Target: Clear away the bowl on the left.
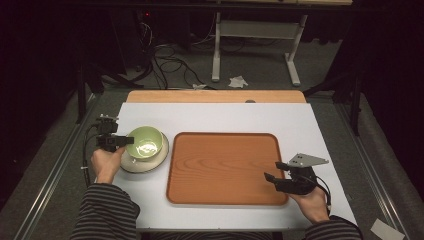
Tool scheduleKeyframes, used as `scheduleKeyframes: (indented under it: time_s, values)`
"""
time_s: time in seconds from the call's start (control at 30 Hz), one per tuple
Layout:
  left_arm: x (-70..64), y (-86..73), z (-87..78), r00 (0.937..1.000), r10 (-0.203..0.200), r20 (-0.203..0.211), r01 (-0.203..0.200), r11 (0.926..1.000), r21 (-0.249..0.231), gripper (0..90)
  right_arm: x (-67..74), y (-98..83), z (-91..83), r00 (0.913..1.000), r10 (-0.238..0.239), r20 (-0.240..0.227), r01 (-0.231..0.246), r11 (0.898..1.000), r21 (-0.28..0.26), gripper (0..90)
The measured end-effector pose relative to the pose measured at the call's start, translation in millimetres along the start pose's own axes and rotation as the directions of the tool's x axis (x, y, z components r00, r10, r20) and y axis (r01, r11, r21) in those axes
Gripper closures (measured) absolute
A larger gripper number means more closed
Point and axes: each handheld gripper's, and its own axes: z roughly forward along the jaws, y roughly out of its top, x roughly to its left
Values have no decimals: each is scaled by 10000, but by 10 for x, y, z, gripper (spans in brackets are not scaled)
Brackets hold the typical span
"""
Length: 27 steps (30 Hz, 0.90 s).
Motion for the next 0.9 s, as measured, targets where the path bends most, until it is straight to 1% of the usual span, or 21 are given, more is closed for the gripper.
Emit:
scheduleKeyframes:
  time_s: [0.03,0.17,0.2,0.3,0.5,0.53,0.63,0.77,0.9]
  values:
    - [-10,0,-16,10000,27,24,-27,10000,-9,832,-7,3,6,9999,-142,-25,141,9999,-25,409]
    - [-60,-6,-59,9998,37,212,-33,9998,-188,832,-4,18,24,9999,-143,-70,143,9999,3,409]
    - [-69,-7,-75,9995,165,267,-161,9998,-147,832,-3,21,27,9999,-125,-81,125,9999,2,409]
    - [-128,-14,-94,9990,247,385,-238,9994,-237,833,-6,32,41,9998,-139,-134,139,9999,19,409]
    - [-195,-20,-113,9974,494,530,-488,9987,-117,833,-12,50,74,9996,-208,-184,208,9998,6,409]
    - [-202,-22,-115,9973,513,531,-507,9986,-124,833,-13,53,76,9996,-202,-201,202,9998,20,409]
    - [-235,-29,-130,9963,511,697,-501,9986,-164,833,-15,65,88,9996,-202,-222,202,9998,32,409]
    - [-277,-33,-150,9941,607,898,-596,9981,-150,833,-11,74,99,9995,-216,-237,217,9998,35,409]
    - [-330,-45,-159,9926,703,991,-694,9975,-127,833,-11,92,121,9991,-281,-315,283,9996,43,409]
